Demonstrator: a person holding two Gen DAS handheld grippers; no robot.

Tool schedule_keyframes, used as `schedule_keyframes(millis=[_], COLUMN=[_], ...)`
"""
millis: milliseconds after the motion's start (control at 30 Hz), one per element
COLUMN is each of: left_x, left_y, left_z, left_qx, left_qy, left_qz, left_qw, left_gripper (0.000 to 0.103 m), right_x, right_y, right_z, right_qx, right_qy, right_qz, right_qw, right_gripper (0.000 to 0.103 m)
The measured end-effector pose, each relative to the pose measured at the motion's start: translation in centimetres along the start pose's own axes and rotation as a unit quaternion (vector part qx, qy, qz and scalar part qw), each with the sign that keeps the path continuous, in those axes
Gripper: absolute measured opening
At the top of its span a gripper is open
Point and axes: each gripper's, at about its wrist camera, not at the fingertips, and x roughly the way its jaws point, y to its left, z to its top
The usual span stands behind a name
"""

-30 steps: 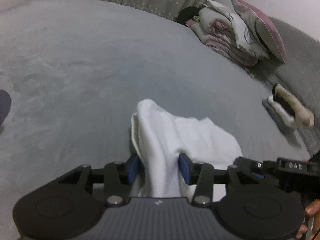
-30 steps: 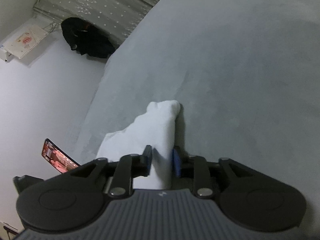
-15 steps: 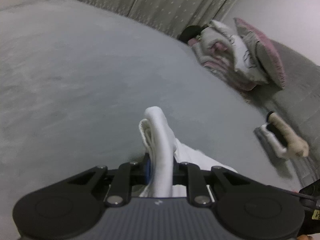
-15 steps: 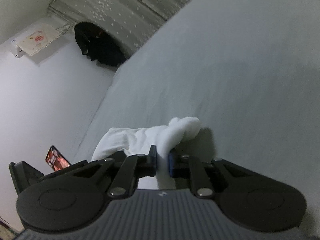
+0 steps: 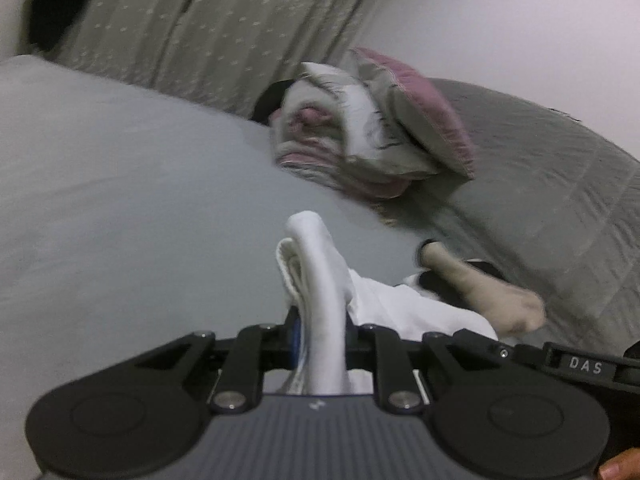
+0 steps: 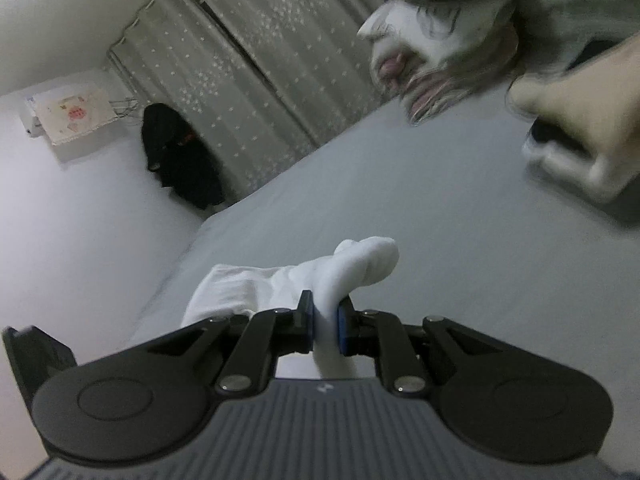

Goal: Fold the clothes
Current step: 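Carry the folded pants with both grippers onto the stack of folded clothes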

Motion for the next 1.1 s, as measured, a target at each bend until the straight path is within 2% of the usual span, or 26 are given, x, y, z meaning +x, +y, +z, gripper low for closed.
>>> schedule_keyframes(millis=[300,600,733,867,933,1033,1067,1100], left_x=[7.1,13.6,16.9,20.6,22.5,24.7,25.0,25.0], left_y=[-11.6,-19.8,-21.4,-21.9,-21.4,-20.2,-19.8,-19.6], left_z=[0.3,0.7,0.5,-0.1,-0.6,-1.0,-1.0,-0.7], left_qx=[0.035,0.022,0.008,0.002,-0.007,-0.020,-0.020,-0.014], left_qy=[-0.029,-0.040,-0.042,-0.042,-0.022,0.010,0.014,0.012], left_qz=[-0.056,-0.083,-0.084,-0.068,-0.053,-0.042,-0.042,-0.041], left_qw=[0.9974,0.9955,0.9956,0.9968,0.9983,0.9989,0.9988,0.9990], left_gripper=[0.017,0.017,0.017,0.017,0.019,0.028,0.030,0.032], right_x=[-3.6,-5.0,-3.5,-1.0,0.6,2.6,2.7,2.7], right_y=[-8.2,-14.2,-16.6,-19.5,-21.4,-24.0,-24.5,-24.9], right_z=[7.8,14.7,16.6,17.3,17.0,15.9,15.6,15.3], right_qx=[-0.016,-0.073,-0.099,-0.106,-0.094,-0.056,-0.047,-0.041], right_qy=[-0.042,-0.056,-0.050,-0.046,-0.034,-0.021,-0.022,-0.028], right_qz=[-0.032,-0.083,-0.101,-0.113,-0.120,-0.143,-0.145,-0.146], right_qw=[0.998,0.992,0.989,0.987,0.988,0.988,0.988,0.988], right_gripper=[0.014,0.014,0.014,0.014,0.015,0.019,0.024,0.041])
